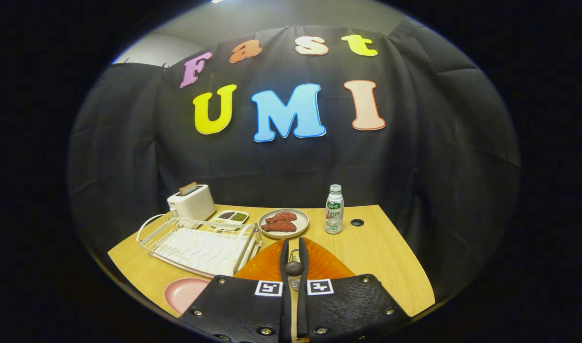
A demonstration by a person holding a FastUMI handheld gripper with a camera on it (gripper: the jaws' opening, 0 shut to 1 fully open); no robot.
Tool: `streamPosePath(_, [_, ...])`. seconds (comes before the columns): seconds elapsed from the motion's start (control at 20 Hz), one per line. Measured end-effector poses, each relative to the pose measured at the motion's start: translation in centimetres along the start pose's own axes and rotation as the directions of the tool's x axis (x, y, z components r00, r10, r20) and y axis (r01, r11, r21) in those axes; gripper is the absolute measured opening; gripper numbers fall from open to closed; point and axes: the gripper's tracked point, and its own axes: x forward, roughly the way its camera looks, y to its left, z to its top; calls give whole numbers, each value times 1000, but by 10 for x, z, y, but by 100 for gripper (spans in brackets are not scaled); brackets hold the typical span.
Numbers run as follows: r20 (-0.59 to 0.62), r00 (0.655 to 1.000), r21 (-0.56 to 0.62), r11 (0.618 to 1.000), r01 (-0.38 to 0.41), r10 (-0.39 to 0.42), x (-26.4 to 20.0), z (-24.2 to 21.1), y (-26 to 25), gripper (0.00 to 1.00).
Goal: Take the plate from the dish rack, then take the spoon from the basket and place it into the plate.
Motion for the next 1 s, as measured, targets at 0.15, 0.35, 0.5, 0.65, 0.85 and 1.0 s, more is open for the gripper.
streamPosePath(0.15, [8, 999, -24, 999, -35, 36, -15, 3, 20, 4])
streamPosePath(0.35, [4, 997, -33, 996, -82, 82, -27, -3, 51, 4])
streamPosePath(0.5, [-29, 991, -40, 991, -129, 128, -30, -17, 77, 5])
streamPosePath(0.65, [-68, 983, -40, 984, -176, 173, -30, -34, 101, 5])
streamPosePath(0.85, [-108, 968, -46, 971, -233, 227, -27, -47, 128, 5])
streamPosePath(1.0, [-149, 955, -55, 962, -267, 256, -20, -61, 146, 5])
